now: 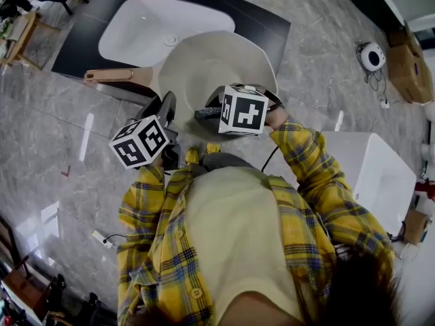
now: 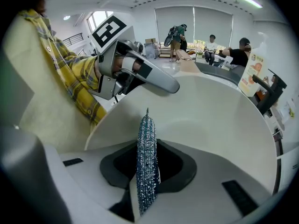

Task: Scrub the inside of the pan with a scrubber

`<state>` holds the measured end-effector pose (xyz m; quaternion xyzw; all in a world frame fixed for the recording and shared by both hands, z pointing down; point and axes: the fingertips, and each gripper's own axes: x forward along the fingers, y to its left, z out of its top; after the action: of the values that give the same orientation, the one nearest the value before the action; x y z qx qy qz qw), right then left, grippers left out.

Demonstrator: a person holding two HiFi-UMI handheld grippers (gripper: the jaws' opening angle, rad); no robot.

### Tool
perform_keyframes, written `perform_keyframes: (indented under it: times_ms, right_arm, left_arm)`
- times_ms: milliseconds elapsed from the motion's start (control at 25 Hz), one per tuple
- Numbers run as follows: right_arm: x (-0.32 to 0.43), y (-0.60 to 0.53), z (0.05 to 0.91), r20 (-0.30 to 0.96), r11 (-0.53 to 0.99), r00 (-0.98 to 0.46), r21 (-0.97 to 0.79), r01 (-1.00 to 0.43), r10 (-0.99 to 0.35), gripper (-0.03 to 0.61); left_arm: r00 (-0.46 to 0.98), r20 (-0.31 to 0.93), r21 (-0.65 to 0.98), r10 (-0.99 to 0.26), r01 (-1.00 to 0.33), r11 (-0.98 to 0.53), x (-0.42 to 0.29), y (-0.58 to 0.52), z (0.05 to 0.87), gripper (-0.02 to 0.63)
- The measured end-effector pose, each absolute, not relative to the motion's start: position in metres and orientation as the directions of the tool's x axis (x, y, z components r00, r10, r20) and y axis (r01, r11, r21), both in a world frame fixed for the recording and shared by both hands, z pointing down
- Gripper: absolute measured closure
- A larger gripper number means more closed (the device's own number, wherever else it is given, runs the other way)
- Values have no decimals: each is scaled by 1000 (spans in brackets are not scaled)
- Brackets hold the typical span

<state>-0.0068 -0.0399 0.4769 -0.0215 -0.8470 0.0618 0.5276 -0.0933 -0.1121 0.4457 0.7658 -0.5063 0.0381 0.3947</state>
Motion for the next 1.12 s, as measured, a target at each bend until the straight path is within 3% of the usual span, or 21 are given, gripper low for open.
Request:
perform_keyframes:
  times_ms: [320, 640, 1120]
  right_arm:
    - [-15, -37, 441, 796, 970, -581, -239, -44, 170, 495]
    - [-18, -47, 403, 691, 948, -715, -287, -137, 106, 495]
    - [3, -80, 370, 485, 886, -858, -308, -346, -167, 495]
  left_arm:
    - [483, 460, 561, -745, -809, -178, -93, -113, 447, 508]
    - [493, 456, 548, -741, -811, -202, -93, -112, 446, 508]
    - [472, 437, 504, -766, -834, -227, -104, -104, 431, 508]
